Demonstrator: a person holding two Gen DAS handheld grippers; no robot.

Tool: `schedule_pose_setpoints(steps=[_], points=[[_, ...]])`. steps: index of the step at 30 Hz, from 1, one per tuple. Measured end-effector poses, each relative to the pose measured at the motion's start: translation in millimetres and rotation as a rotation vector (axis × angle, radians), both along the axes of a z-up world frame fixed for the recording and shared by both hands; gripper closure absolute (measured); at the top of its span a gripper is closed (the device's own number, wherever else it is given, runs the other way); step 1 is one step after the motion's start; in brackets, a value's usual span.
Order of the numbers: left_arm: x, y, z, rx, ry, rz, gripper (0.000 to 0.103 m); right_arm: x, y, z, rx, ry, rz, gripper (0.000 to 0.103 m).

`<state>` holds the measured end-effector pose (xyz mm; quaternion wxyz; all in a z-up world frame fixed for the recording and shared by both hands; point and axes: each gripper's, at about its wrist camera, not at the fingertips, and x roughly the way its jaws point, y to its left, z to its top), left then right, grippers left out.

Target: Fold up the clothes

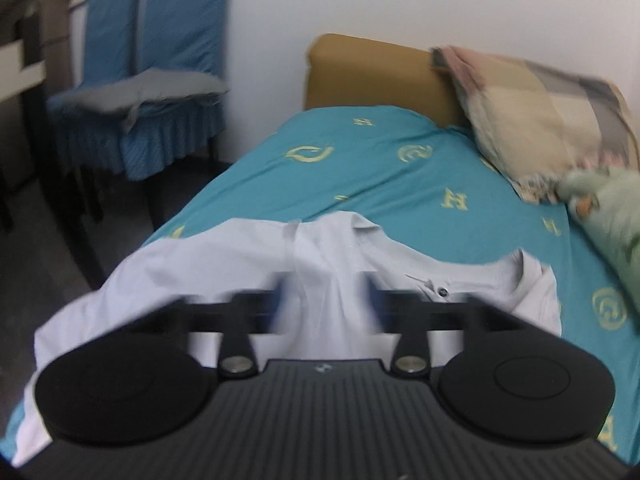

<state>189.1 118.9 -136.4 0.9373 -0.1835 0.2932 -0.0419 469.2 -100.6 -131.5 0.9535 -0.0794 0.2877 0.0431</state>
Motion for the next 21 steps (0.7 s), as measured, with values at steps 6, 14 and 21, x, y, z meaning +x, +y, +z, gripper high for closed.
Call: schedule_pose_setpoints(steps=[6,14,21], points=[[-6,14,1,-0.012,0.021,0.060,0.000,-17,87,-5,-0.059,0.085,0.342,0.020],[-7,43,-10,0.004,0.110,0.251,0.000,-14,207,-60,-0.297,0.185,0.564,0.030],[-9,70,-16,-0.083,0.134,0.373,0.001,-19,194,-70,-0.269,0.075,0.531,0.097]])
